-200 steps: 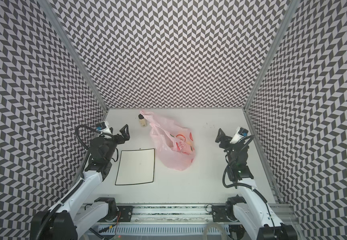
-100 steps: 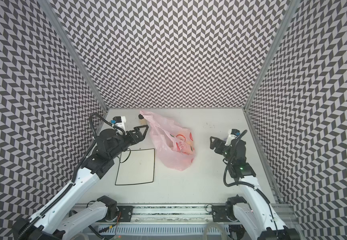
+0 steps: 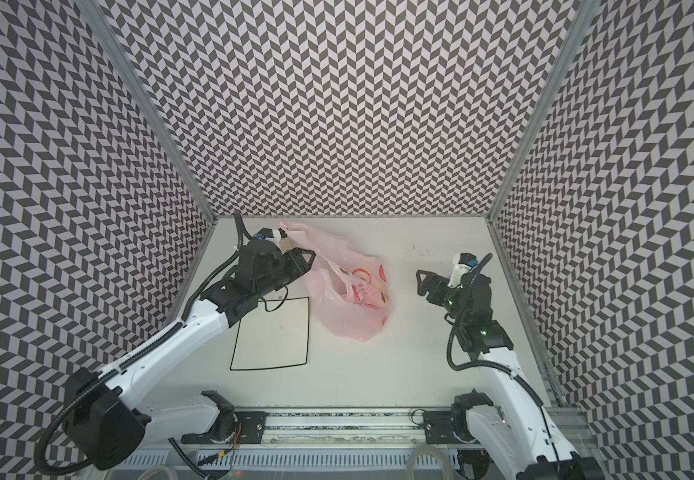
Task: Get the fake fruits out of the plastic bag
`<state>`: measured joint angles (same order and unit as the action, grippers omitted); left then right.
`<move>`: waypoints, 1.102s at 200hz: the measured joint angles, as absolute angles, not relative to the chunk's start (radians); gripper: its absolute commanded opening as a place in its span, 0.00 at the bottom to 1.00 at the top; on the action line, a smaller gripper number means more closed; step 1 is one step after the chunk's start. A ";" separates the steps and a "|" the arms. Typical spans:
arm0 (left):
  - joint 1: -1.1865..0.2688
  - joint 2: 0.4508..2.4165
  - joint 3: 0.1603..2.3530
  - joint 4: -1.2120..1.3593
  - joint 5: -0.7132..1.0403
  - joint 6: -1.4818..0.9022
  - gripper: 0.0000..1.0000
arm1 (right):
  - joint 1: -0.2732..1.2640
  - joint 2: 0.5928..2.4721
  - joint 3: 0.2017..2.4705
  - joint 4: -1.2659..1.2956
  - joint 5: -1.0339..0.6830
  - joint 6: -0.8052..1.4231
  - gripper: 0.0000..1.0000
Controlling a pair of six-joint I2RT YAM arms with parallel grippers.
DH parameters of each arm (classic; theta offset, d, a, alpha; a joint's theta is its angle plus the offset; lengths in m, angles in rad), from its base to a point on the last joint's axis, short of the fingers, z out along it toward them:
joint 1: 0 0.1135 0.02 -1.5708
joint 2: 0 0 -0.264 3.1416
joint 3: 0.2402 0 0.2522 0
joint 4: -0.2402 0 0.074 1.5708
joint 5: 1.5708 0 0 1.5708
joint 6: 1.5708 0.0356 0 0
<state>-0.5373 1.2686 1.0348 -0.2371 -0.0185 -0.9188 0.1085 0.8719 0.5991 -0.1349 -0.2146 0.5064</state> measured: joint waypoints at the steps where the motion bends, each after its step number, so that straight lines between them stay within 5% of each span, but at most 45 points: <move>1: -0.537 1.270 1.035 -0.237 -0.019 -0.920 0.63 | 0.109 0.872 0.599 -0.135 -0.215 0.506 0.88; 64: -0.537 1.369 1.057 -0.240 -0.033 -0.962 0.43 | 0.109 0.872 0.607 -0.158 -0.202 0.501 0.88; 132: -0.538 1.374 1.035 -0.175 -0.022 -0.954 0.03 | 0.222 0.955 0.749 -0.158 -0.240 0.389 0.88; 180: -0.548 1.254 0.852 -0.037 0.031 -0.897 0.00 | 0.547 1.077 0.881 -0.054 -0.214 0.102 0.88; 220: -0.556 1.119 0.760 0.041 0.049 -0.867 0.00 | 0.666 1.272 0.999 -0.012 -0.171 -0.120 0.86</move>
